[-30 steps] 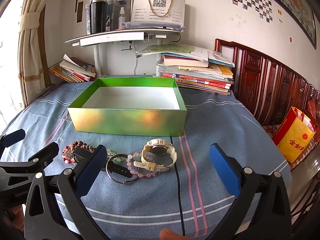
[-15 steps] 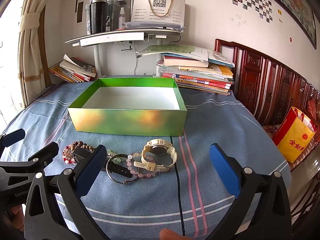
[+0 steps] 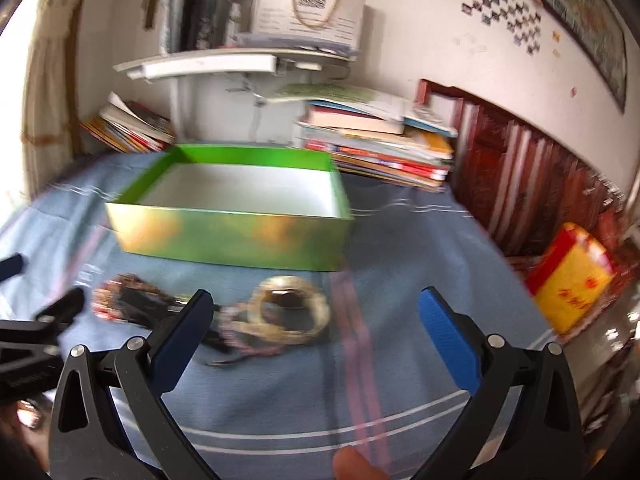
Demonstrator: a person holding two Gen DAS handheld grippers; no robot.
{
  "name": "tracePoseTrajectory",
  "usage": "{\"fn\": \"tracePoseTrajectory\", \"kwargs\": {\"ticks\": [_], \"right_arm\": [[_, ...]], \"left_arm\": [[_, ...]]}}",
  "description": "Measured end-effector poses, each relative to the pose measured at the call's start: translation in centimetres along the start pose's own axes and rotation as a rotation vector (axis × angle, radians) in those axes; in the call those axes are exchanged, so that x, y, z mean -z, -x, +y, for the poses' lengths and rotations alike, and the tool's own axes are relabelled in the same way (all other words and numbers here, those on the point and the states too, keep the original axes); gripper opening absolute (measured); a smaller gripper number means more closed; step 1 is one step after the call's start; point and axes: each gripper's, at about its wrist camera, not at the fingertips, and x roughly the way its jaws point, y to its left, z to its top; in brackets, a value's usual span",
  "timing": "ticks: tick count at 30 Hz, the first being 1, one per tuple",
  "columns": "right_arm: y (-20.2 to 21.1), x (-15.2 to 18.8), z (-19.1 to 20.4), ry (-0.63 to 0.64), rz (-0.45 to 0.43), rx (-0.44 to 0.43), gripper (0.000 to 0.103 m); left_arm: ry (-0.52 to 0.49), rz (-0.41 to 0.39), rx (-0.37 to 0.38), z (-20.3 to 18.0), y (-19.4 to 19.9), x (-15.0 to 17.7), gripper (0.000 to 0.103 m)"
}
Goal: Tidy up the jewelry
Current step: 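Grasp the white watch with the right tool while the left tool grasps the black watch strap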
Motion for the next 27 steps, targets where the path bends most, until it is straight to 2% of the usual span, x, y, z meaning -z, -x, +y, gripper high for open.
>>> {"fn": "tracePoseTrajectory", "kwargs": {"ticks": [3,7,10,12,14,19,21,24,26,27], "right_arm": [[-1.8,0.3,-1.3,-0.007,0.067,0.007,0.101],[-3.7,0.9,-2.3,-0.043,0.126,-0.057,0.098],[-4.5,1.0,-2.1,-0.054,0.156,-0.094,0.081],[-4.8,0.9,-1.7,-0.058,0.177,-0.123,0.071],[-4.9,0.9,-1.2,-0.048,0.186,-0.138,0.070],[-5.1,0.9,-0.9,-0.026,0.196,-0.154,0.070],[-5.6,1.0,-1.0,-0.036,0.209,-0.171,0.070],[-6.6,0.7,-1.4,-0.059,0.218,-0.168,0.070],[-7.3,0.5,-1.6,-0.067,0.218,-0.158,0.070],[-7.7,0.4,-1.7,-0.065,0.221,-0.156,0.067]], "left_arm": [[-0.001,0.072,0.001,0.7,-1.7,0.5,0.098],[0.019,0.090,0.021,1.5,-2.3,0.7,0.077],[0.016,0.091,0.023,1.5,-2.5,0.6,0.068],[0.020,0.099,0.053,1.3,-2.7,0.5,0.068],[0.017,0.108,0.090,0.7,-3.1,0.2,0.068],[-0.031,0.119,0.125,-1.4,-4.4,-0.2,0.068],[-0.044,0.125,0.128,-2.2,-5.0,-0.5,0.065],[-0.047,0.129,0.151,-2.9,-5.9,-1.1,0.046],[-0.043,0.155,0.145,-3.1,-6.8,-1.3,0.019],[-0.037,0.168,0.150,-3.2,-7.2,-1.4,0.015]]}}
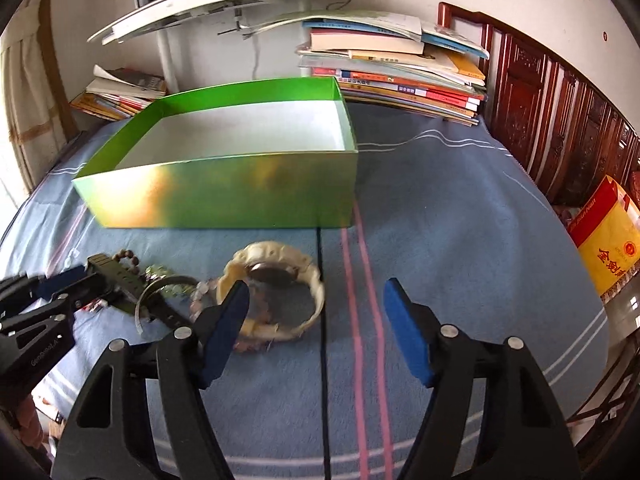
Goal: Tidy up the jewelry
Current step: 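Grasp the white watch with the right tool while the left tool grasps the black watch strap, then carry the white watch with the right tool while the left tool carries the black strap over the green box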
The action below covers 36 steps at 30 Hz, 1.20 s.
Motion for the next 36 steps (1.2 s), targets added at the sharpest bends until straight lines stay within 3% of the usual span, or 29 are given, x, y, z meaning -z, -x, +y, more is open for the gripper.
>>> {"fn": "tracePoseTrajectory", "kwargs": {"ticks": [1,6,9,13,17,27,33,36], "right_arm": [[-0.5,-0.2,0.1,0.009,0.006,-0.001,0.063],[-2.6,0.0,0.5,0.039,0.064,-0.001,0.013],[-2.7,0.3,0.3,0.035,0.057,-0.002,0.008],[-2.5,0.5,0.1,0.028,0.053,-0.014,0.008],[-2.4,0.4,0.0,0.021,0.046,-0.025,0.008],[-0.2,-0.6,-1.0,-0.001,-0.024,-0.013,0.007],[0.4,-0.8,-0.8,0.006,-0.040,-0.013,0.007],[0.1,-0.9,-0.4,0.025,-0.034,0.003,0.007]], "left_arm": [[0.008,0.012,0.014,0.1,-0.3,0.1,0.012],[0.026,0.033,0.038,0.4,-0.8,0.2,0.012],[0.028,0.029,0.040,0.7,-0.7,0.2,0.013],[0.030,0.029,0.049,0.8,-0.9,0.1,0.015],[0.054,0.027,0.071,1.2,-0.7,0.0,0.009],[0.073,-0.079,0.057,2.1,3.3,-1.5,0.009],[0.088,-0.128,0.023,3.3,5.1,-2.3,0.009],[0.065,-0.150,-0.057,3.5,5.5,-2.9,0.009]]}}
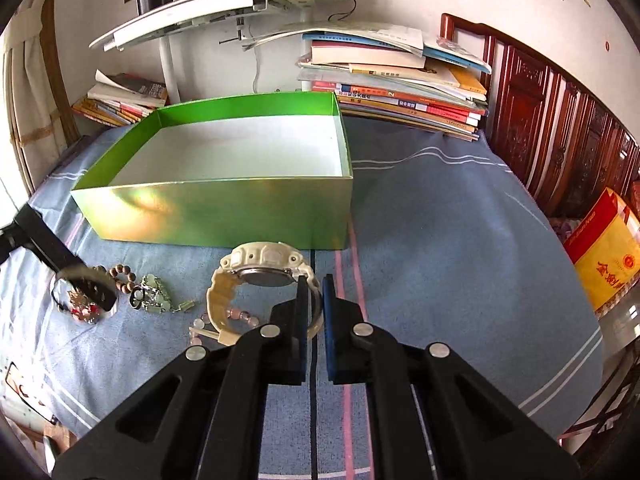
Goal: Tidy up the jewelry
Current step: 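Carry the white watch with the right tool while the left tool carries the black strap over the green box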
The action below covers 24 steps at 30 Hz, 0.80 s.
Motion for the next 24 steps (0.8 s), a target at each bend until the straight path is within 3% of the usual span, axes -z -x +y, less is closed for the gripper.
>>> {"fn": "tracePoseTrajectory", "kwargs": {"ticks": [4,9,16,24], "right_arm": [[-0.4,0.4,0.6,0.012,0.014,-0.011,0.007],[-0.7,0.5,1.0,0.019,0.023,-0.010,0.007],[0.2,-0.6,1.1,0.017,-0.009,-0.020,0.007],[4.1,-6.6,2.0,0.020,-0.167,-0.081,0.007]], "left_arm": [[-0.066,-0.002,-0.083,-0.7,-0.7,0.1,0.009],[-0.103,-0.093,-0.241,-0.7,0.1,-0.3,0.009],[-0.009,-0.059,-0.106,1.7,0.4,-2.4,0.009],[0.057,-0.127,-0.032,2.5,1.7,-7.6,0.009]]}}
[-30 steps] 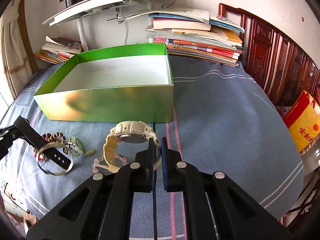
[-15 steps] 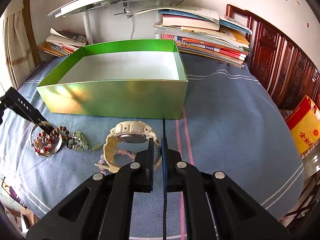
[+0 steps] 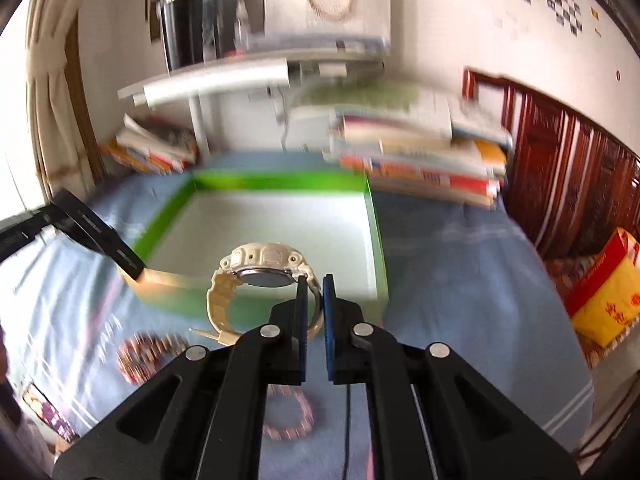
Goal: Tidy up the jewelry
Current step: 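Carry the white watch with the right tool while the left tool carries the black strap over the green box, then open the right tool dropping the watch while the left tool drops the strap into the box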
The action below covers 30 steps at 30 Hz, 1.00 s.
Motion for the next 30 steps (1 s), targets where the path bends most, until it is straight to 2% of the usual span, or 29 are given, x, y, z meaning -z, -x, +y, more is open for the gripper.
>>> {"fn": "tracePoseTrajectory", "kwargs": {"ticks": [2,5,7,10,13,15,16,17,18,21,23,25,28,30], "right_arm": [[-0.5,-1.8,0.6,0.005,-0.030,0.001,0.007],[-3.0,-3.3,1.2,0.005,0.003,-0.019,0.007],[-5.4,-3.5,1.5,0.007,0.052,-0.025,0.007],[-8.5,-3.4,1.7,-0.001,0.101,0.005,0.007],[-10.5,-3.1,1.6,-0.016,0.139,0.010,0.008],[-11.2,-3.0,1.4,-0.025,0.156,0.006,0.016],[-10.9,-3.0,1.2,-0.033,0.149,0.011,0.021],[-10.5,-2.9,1.1,-0.037,0.139,0.010,0.034],[-9.8,-2.9,0.8,-0.041,0.124,0.007,0.041],[-6.6,-2.2,0.1,-0.033,0.076,0.015,0.041],[-4.5,-0.8,-0.6,-0.031,0.064,0.009,0.041],[-3.1,1.2,-1.1,-0.027,0.078,0.005,0.041],[-2.6,3.9,-1.4,-0.029,0.127,0.009,0.041],[-3.0,5.5,-1.6,-0.044,0.169,0.005,0.041]], "left_arm": [[0.003,0.013,0.023,-0.5,-1.2,-1.1,0.009],[-0.006,0.057,0.030,-1.7,-4.4,-1.4,0.009],[-0.024,0.098,0.033,-2.6,-6.6,-0.9,0.009],[-0.020,0.176,0.077,-3.3,-10.0,-0.4,0.009],[-0.024,0.204,0.070,-3.7,-12.1,-0.3,0.009],[-0.020,0.213,0.079,-3.7,-12.7,-0.2,0.017],[-0.017,0.214,0.078,-3.6,-12.8,-0.1,0.034],[-0.014,0.199,0.074,-3.3,-12.4,0.0,0.052],[-0.015,0.180,0.069,-3.1,-11.8,0.1,0.057],[-0.027,0.145,0.038,-2.1,-9.3,0.8,0.058],[-0.019,0.127,0.003,-0.9,-7.2,1.9,0.067],[-0.003,0.118,-0.043,0.2,-5.7,3.3,0.070],[0.018,0.167,-0.088,1.5,-4.8,6.5,0.070],[0.022,0.207,-0.088,1.9,-4.8,8.1,0.070]]}}
